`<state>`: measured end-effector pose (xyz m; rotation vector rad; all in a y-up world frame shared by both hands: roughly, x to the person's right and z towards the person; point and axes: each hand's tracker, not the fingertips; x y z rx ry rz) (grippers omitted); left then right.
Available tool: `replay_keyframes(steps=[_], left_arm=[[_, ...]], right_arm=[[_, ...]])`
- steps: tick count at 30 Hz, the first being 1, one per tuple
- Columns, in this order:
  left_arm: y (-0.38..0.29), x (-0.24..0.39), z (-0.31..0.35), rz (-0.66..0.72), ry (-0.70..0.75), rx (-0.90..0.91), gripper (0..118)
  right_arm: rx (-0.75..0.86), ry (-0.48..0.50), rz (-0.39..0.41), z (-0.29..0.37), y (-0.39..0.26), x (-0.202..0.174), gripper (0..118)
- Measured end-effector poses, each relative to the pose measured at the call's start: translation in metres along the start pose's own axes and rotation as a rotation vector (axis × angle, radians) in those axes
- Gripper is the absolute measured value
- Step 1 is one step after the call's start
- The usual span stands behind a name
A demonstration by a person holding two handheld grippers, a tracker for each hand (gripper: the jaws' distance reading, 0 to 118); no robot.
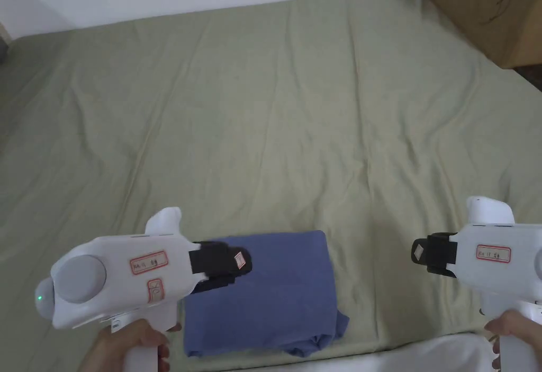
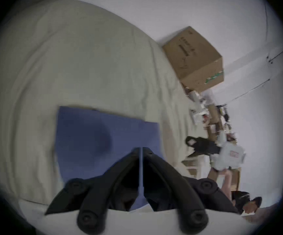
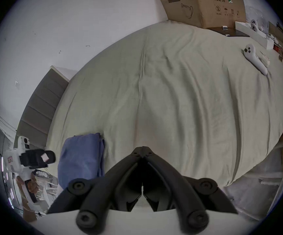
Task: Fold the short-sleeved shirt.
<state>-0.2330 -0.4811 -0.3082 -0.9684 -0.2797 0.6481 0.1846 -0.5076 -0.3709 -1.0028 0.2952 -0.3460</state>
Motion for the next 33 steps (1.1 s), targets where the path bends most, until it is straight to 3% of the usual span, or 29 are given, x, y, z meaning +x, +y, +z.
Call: replay_keyframes(steps=[4, 11, 14, 19, 22, 27, 33], left_arm=[[-0.014, -0.018, -0.019, 0.104, -0.039, -0.106, 3], [-0.039, 0.026, -0.070, 0.026, -0.144, -0.219, 0], [-0.047, 0.050, -0.092, -0.052, -0.122, -0.252, 0], [-0.054, 0.068, -0.101, -0.052, -0.178, -0.299, 0], [-0.054, 0.074, -0.089, -0.114, -0.174, -0.281, 0], [-0.040, 0.047, -0.040, -0.051, -0.183, -0.174, 0], [-0.023, -0.027, 0.028, 0.050, -0.070, -0.027, 0]], right_arm=[[-0.011, 0.017, 0.008, -0.007, -0.002, -0.006, 0], [-0.010, 0.038, -0.015, -0.008, -0.004, -0.009, 0], [-0.007, 0.036, -0.014, -0.005, -0.004, -0.008, 0], [-0.022, 0.026, -0.008, -0.005, -0.001, -0.008, 0], [-0.035, 0.013, 0.039, -0.007, 0.001, -0.015, 0], [-0.038, 0.085, 0.062, -0.006, 0.000, -0.034, 0], [-0.081, 0.181, 0.185, -0.019, -0.001, -0.087, 0]])
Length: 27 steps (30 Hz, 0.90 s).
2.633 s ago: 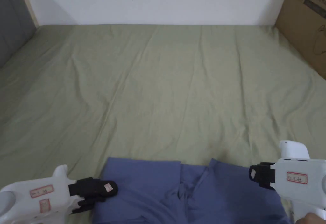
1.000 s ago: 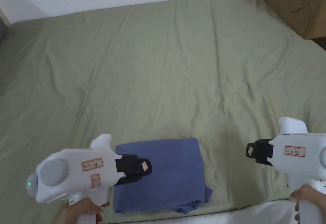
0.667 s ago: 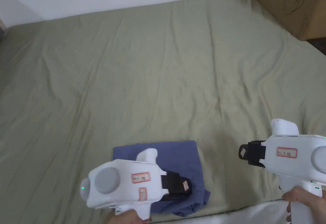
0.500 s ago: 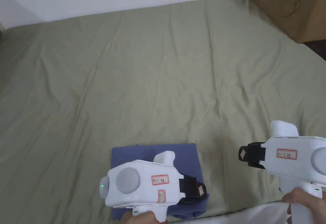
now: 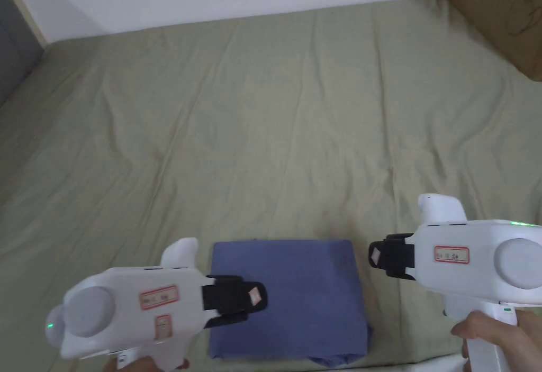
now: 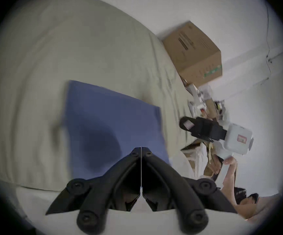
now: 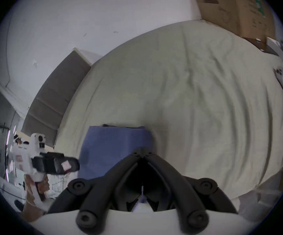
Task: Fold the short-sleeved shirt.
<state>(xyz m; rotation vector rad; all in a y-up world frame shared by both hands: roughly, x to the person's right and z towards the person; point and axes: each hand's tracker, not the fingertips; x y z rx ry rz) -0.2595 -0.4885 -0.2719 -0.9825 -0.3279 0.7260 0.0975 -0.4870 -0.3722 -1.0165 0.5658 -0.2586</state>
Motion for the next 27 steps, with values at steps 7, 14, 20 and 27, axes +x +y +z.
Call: replay_keyframes(steps=[7, 14, 20, 27], left_arm=[[-0.003, -0.062, 0.050, 0.111, -0.011, 0.126, 0], [0.011, -0.094, 0.054, 0.114, -0.077, 0.163, 0], [0.022, -0.097, 0.013, 0.141, -0.168, 0.080, 2], [0.032, -0.105, -0.020, 0.201, -0.304, 0.030, 95]], right_arm=[[-0.105, 0.059, 0.151, -0.044, -0.007, -0.059, 0], [-0.226, 0.006, 0.161, -0.095, -0.026, -0.062, 0], [-0.235, 0.007, 0.154, -0.094, -0.021, -0.062, 0], [-0.246, 0.004, 0.154, -0.095, -0.018, -0.062, 0]])
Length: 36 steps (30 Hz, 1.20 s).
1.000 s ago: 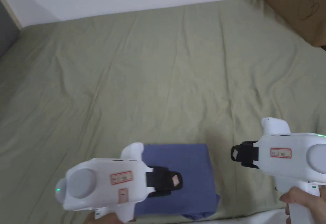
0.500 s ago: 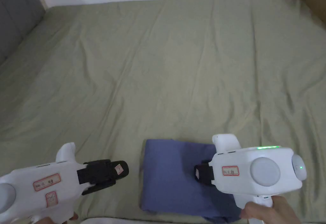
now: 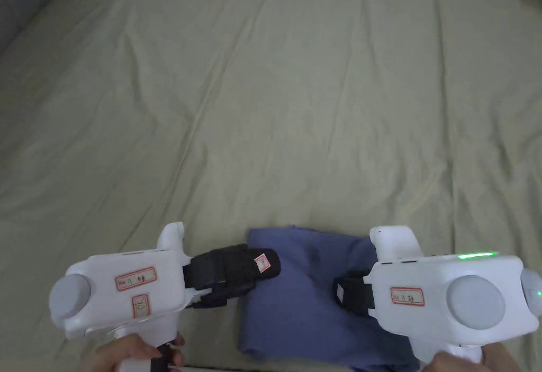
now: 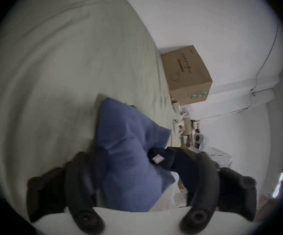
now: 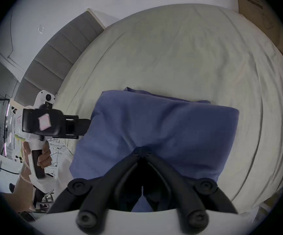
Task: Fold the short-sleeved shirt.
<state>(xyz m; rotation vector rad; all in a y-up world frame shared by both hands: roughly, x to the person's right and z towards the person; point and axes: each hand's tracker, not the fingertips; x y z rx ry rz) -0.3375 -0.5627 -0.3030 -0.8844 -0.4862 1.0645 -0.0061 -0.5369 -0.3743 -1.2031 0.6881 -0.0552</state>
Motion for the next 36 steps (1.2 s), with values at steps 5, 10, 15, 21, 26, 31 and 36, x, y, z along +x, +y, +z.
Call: replay_keyframes(steps=[5, 10, 15, 21, 26, 31, 36], left_arm=[[0.002, -0.005, -0.019, 0.026, 0.004, -0.009, 106], [0.000, 0.004, 0.000, 0.011, 0.071, -0.010, 107], [0.003, -0.006, 0.014, 0.007, 0.101, -0.005, 111], [-0.001, -0.010, -0.018, 0.055, 0.018, -0.050, 111], [0.000, -0.010, -0.046, 0.060, 0.005, -0.138, 37], [0.002, -0.012, -0.037, 0.117, 0.018, -0.144, 26], [0.019, -0.003, 0.003, -0.018, 0.124, -0.122, 26]], right_arm=[[-0.003, -0.003, 0.004, 0.002, 0.004, -0.002, 0], [-0.007, 0.005, 0.002, 0.002, 0.004, 0.002, 0], [-0.002, 0.005, 0.000, 0.002, 0.003, 0.001, 0], [-0.002, 0.003, -0.002, 0.002, 0.004, 0.001, 0], [-0.002, -0.002, -0.004, 0.002, 0.004, 0.000, 0], [0.026, 0.025, -0.026, 0.016, 0.009, -0.004, 0], [0.102, 0.047, -0.038, 0.040, 0.021, -0.008, 0]])
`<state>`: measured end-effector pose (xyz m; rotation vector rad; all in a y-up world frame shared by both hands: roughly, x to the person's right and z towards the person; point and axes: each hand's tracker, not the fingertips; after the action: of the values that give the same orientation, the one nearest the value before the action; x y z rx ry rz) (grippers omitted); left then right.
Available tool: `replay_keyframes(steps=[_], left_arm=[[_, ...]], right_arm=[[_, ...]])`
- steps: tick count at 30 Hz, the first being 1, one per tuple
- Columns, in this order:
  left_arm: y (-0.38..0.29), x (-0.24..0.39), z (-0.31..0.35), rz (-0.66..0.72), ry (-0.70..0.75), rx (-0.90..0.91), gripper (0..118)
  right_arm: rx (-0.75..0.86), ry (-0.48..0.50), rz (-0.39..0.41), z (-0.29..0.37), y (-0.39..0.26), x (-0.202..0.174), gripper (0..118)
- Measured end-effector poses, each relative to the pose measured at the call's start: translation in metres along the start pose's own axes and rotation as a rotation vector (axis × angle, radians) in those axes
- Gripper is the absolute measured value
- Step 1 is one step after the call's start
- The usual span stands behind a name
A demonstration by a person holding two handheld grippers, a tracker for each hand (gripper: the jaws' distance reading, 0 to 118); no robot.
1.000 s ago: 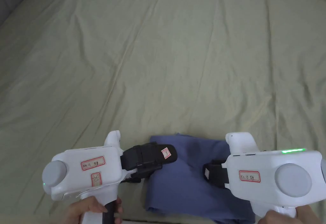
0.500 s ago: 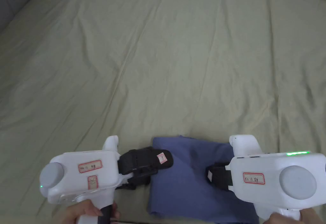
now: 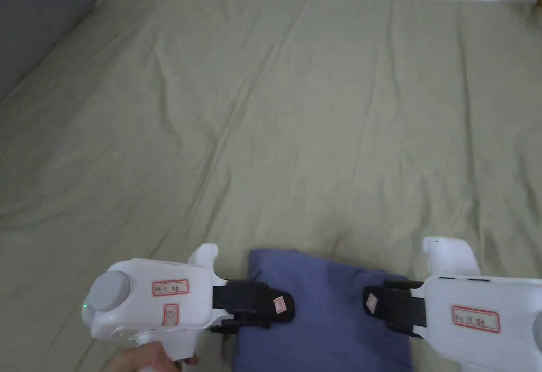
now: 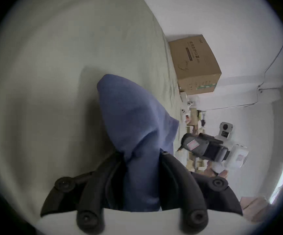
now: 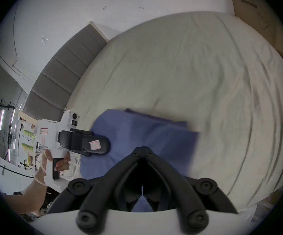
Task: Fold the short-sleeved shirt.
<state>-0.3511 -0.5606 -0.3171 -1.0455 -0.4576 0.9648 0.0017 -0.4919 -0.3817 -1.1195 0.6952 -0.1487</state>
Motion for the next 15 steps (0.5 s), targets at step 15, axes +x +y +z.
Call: replay_keyframes(steps=[15], left_arm=[[0.091, -0.061, 0.197, -0.212, 1.028, 0.116, 26]], right_arm=[[0.048, -0.102, -0.065, -0.009, 0.018, 0.016, 0]])
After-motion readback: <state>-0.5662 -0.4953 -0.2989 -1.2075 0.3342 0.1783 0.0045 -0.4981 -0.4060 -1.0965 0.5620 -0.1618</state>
